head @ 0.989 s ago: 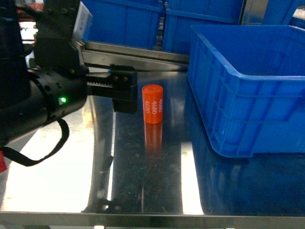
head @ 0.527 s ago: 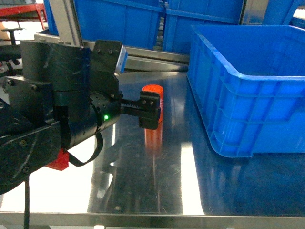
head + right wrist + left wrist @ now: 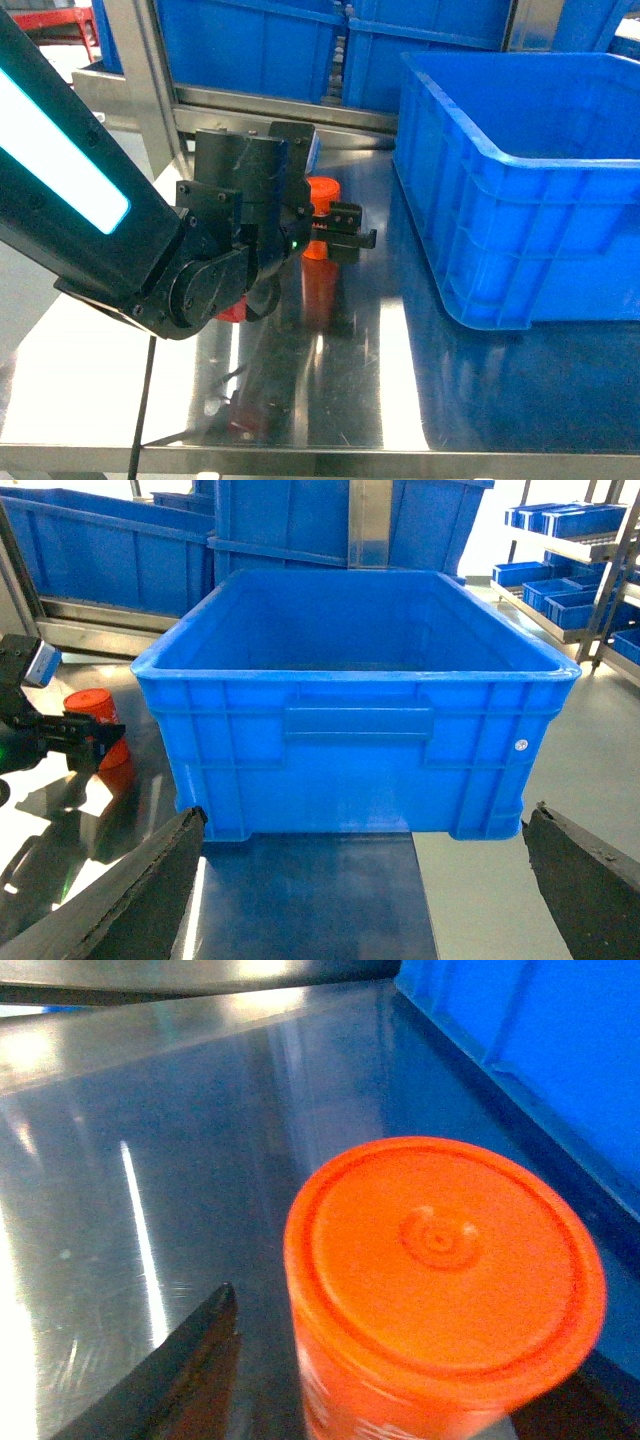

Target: Pick capacitor and pack into box

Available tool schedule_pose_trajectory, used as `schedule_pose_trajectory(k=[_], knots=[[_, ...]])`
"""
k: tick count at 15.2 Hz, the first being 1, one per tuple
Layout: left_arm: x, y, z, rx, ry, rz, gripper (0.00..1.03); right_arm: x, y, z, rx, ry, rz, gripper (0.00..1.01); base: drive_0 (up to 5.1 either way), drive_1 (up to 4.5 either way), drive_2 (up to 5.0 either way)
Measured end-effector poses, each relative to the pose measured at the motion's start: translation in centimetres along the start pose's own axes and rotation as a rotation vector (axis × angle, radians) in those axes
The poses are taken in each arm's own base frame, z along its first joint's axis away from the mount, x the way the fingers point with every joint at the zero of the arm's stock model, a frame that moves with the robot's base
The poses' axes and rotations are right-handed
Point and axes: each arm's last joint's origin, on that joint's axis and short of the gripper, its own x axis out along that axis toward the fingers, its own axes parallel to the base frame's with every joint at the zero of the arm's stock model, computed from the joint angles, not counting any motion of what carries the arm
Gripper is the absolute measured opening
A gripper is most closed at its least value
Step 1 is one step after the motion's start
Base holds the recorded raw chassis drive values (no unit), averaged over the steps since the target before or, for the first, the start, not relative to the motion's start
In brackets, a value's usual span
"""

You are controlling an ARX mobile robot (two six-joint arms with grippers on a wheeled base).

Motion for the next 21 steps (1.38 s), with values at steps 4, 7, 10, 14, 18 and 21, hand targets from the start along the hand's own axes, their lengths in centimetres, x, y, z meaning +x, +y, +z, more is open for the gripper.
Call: schedule_pose_trajectory(k=[4,7,10,14,18,21], knots=[[0.0,-0.2,0.0,-0.004,-0.010,-0.006,0.56,0.0,0.0,0.0,0.000,0.000,0.000,0.98,0.0,0.00,0.0],[0.0,-0.2,0.0,-0.007,-0.024,-0.001,0.48,0.0,0.0,0.0,0.000,0.000,0.000,0.98,0.0,0.00,0.0],[-1.7,0.9,0.1,-0.013,-0.065,0.038,0.45,0.0,0.0,0.0,0.000,0.000,0.000,0.98,0.0,0.00,0.0],[-10.2,5.2,5.0,-0.028,-0.229,0.170,0.45,0.0,0.0,0.0,0.000,0.000,0.000,0.98,0.0,0.00,0.0],[-19.3,8.1,4.8,-0.038,-0.258,0.245,0.45,0.0,0.0,0.0,0.000,0.000,0.000,0.98,0.0,0.00,0.0],[-29.8,10.1,3.8,-0.056,-0.268,0.294,0.45,0.0,0.0,0.0,0.000,0.000,0.000,0.98,0.0,0.00,0.0]])
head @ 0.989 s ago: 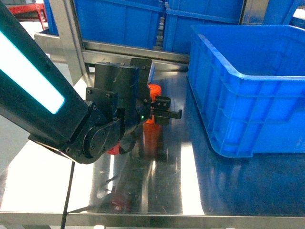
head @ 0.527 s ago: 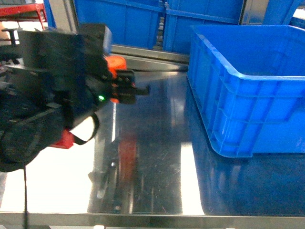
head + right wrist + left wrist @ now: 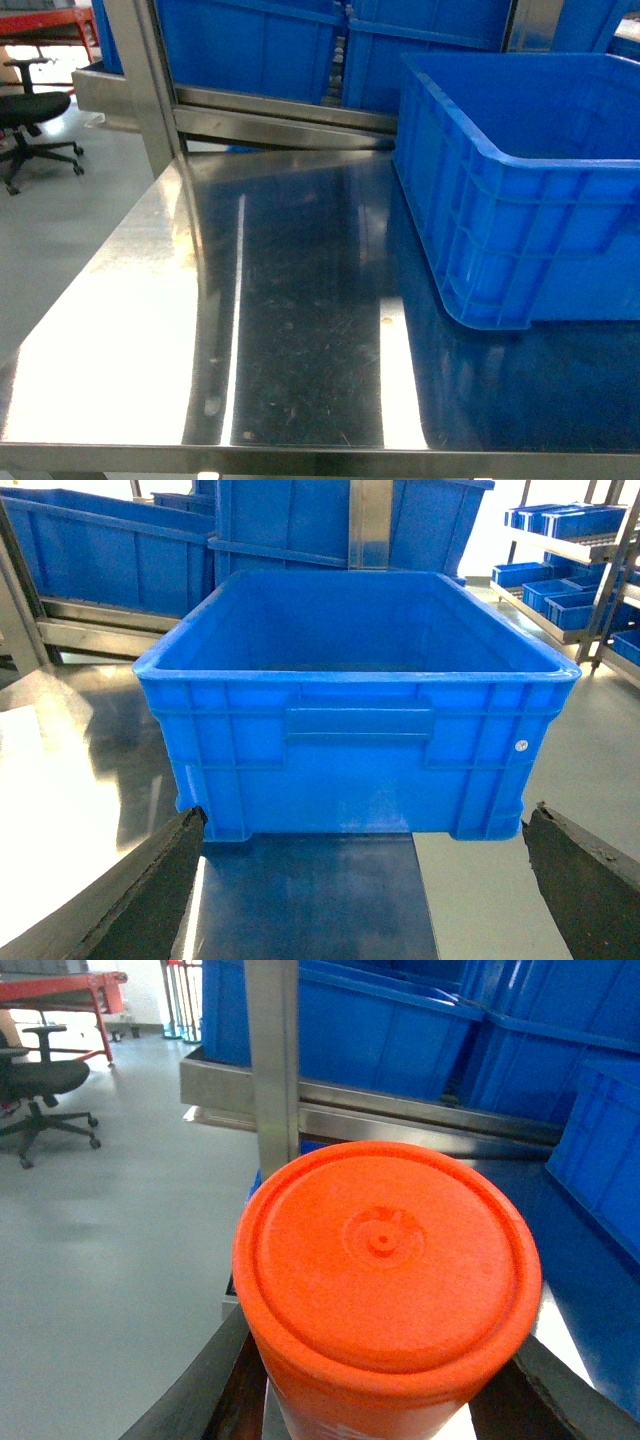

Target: Pick capacitor and pack into box

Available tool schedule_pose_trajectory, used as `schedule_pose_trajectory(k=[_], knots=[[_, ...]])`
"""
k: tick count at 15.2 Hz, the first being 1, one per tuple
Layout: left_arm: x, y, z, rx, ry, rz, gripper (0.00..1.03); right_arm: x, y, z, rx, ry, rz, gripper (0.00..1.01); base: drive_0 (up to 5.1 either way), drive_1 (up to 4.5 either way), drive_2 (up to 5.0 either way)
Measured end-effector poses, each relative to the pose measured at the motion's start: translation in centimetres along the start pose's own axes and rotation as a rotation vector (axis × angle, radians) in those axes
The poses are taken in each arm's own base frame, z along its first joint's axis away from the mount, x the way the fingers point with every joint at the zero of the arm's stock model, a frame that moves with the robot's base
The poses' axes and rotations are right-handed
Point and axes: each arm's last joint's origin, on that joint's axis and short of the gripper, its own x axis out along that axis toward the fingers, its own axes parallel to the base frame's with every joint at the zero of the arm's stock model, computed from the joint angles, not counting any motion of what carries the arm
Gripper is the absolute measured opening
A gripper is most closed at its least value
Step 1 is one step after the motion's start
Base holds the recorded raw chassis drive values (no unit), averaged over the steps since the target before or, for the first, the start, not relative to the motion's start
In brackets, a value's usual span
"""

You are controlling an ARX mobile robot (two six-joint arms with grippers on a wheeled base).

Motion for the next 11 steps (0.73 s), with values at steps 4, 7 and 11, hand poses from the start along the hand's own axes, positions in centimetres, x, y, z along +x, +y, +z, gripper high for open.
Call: schedule_pose_trajectory(k=[4,7,11], knots=[[-3.7,0.6,0.8,0.003,-0.008,-0.003,0.44,0.0,0.0,0.0,0.000,0.000,0.000,0.98,0.0,0.00,0.0],[-4.8,0.6,0.4,0.003,-0.043,-0.002,0.44,0.0,0.0,0.0,0.000,0.000,0.000,0.98,0.0,0.00,0.0],[-5.9,0.7,-1.0,0.004,-0.022,-0.002,0.44,0.0,0.0,0.0,0.000,0.000,0.000,0.98,0.0,0.00,0.0]])
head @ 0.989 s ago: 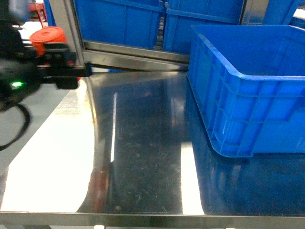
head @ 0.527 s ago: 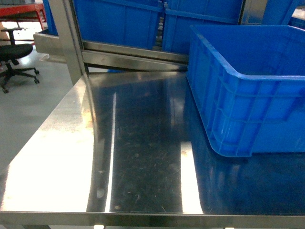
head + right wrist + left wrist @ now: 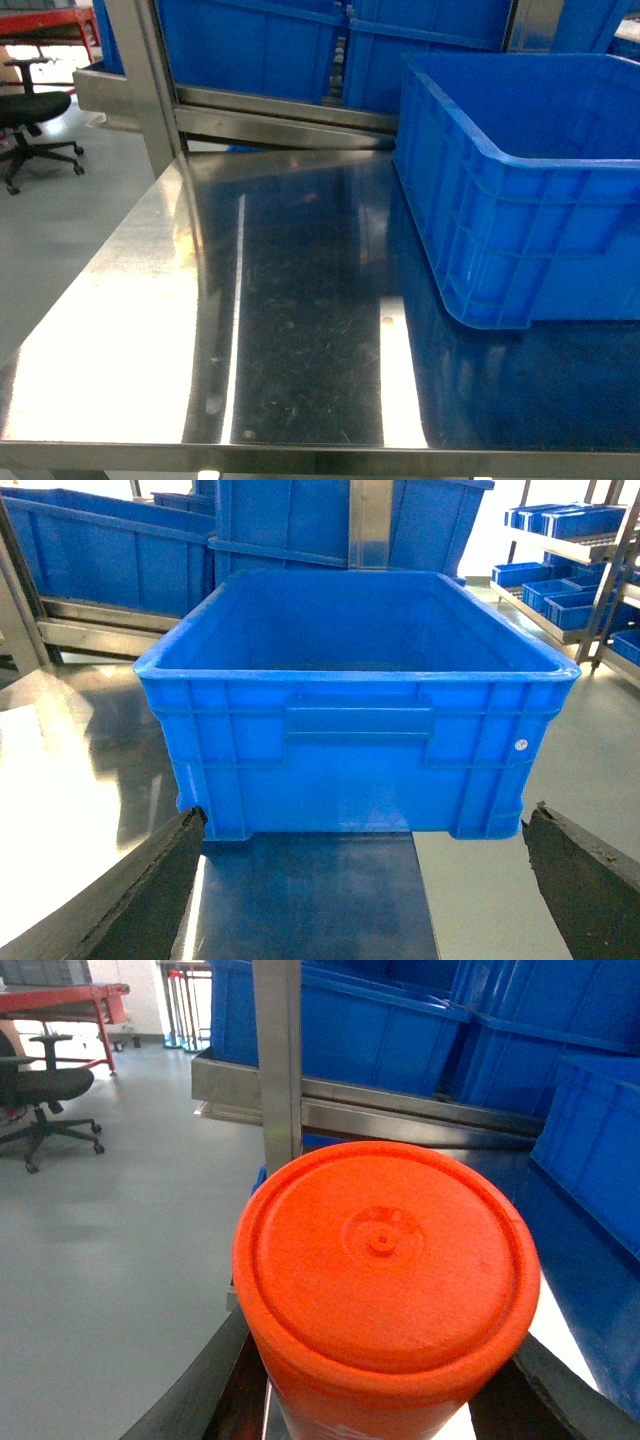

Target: Pick capacitor and pack into box

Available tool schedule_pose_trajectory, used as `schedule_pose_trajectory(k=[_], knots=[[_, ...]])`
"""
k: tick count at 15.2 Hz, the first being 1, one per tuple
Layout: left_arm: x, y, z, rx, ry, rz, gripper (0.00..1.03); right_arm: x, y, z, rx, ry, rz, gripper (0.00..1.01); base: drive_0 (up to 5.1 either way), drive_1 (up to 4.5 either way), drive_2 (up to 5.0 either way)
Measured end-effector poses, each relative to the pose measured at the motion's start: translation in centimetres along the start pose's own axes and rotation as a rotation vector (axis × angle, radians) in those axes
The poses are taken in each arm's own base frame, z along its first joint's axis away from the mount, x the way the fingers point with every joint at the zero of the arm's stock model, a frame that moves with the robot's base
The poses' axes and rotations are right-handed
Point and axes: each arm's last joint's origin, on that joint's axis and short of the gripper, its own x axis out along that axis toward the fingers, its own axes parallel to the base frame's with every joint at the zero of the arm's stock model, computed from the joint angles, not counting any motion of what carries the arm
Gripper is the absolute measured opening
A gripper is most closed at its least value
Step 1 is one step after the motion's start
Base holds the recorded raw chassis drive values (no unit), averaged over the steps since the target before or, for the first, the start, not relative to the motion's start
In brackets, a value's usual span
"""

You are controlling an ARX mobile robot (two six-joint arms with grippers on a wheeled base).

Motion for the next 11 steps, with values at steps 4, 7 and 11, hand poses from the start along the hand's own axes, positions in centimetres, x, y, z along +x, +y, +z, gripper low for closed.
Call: schedule_pose_trajectory(k=[4,7,11], knots=[[-1.1,0.0,-0.7,0.000,-0.006,0.000,0.44,0.0,0.0,0.0,0.000,0.000,0.000,0.98,0.0,0.00,0.0],[-1.7,0.0,-1.4,0.000,-0.025,-0.001,0.44,0.0,0.0,0.0,0.000,0.000,0.000,0.98,0.0,0.00,0.0],[-2.4,0.0,-1.3,0.000,-0.029,-0.001,0.44,0.0,0.0,0.0,0.000,0.000,0.000,0.98,0.0,0.00,0.0]])
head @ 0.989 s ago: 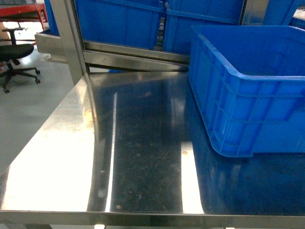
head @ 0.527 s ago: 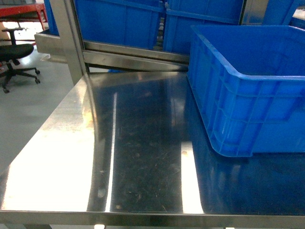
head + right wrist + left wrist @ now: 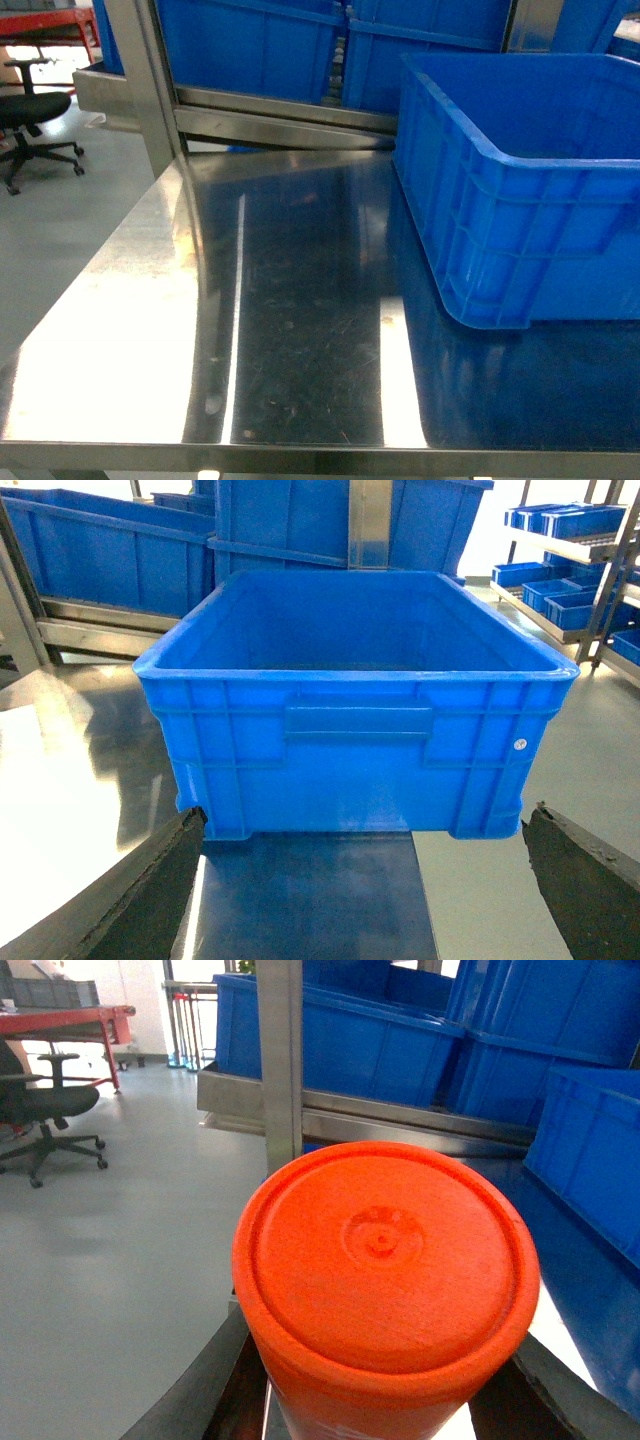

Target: Pick capacitor and pack into box

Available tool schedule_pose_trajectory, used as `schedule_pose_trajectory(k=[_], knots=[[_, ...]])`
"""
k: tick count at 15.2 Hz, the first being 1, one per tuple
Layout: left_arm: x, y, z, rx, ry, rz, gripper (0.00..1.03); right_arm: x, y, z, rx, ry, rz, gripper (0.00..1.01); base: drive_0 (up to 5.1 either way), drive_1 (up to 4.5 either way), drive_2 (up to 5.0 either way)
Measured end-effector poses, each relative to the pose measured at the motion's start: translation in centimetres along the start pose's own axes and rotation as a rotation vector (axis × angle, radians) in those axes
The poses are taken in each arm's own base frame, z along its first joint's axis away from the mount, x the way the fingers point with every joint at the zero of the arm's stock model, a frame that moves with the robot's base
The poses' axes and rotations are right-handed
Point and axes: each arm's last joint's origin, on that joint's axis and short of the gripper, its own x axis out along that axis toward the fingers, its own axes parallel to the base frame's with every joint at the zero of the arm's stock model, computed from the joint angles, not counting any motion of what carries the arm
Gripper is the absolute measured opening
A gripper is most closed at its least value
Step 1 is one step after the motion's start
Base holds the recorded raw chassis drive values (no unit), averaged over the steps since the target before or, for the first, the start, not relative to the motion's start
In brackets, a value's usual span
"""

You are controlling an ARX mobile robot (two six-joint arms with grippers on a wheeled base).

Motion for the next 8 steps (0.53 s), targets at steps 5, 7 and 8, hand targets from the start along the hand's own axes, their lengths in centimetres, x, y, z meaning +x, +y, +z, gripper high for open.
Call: schedule_pose_trajectory(k=[5,7,8], knots=[[-0.29,0.00,-0.02,0.000,0.001,0.000,0.44,0.00,0.00,0.00,0.000,0.000,0.000,0.98,0.0,0.00,0.0],[-0.40,0.00,-0.02,0.000,0.000,0.000,0.44,0.00,0.00,0.00,0.000,0.000,0.000,0.98,0.0,0.00,0.0],[-0.48,0.00,-0.04,0.000,0.001,0.000,0.44,0.00,0.00,0.00,0.000,0.000,0.000,0.98,0.0,0.00,0.0]])
